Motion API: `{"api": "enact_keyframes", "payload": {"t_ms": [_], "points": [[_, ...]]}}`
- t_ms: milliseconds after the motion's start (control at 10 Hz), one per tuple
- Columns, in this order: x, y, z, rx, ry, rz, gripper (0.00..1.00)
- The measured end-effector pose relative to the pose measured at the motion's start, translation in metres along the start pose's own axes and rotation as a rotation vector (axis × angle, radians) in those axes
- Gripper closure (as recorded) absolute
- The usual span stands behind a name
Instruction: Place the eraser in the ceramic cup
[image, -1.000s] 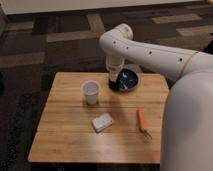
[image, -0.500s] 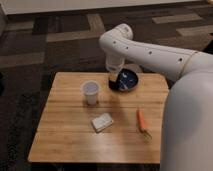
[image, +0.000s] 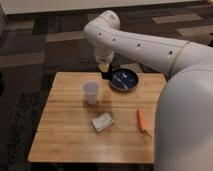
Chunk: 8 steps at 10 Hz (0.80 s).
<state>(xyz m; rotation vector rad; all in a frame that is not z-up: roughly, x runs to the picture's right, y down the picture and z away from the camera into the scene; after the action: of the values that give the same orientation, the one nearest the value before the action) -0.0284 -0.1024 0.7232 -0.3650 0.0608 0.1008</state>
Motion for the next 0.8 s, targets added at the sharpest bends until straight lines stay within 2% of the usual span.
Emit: {"api": "enact_keyframes", "payload": {"t_ms": [500,800], "points": [[-0.048,0.024,-0.002,-0.031,-0.018,-0.181,1.00],[-0.078,0.043,-0.001,-0.063,-0.026,-0.310,1.00]]}}
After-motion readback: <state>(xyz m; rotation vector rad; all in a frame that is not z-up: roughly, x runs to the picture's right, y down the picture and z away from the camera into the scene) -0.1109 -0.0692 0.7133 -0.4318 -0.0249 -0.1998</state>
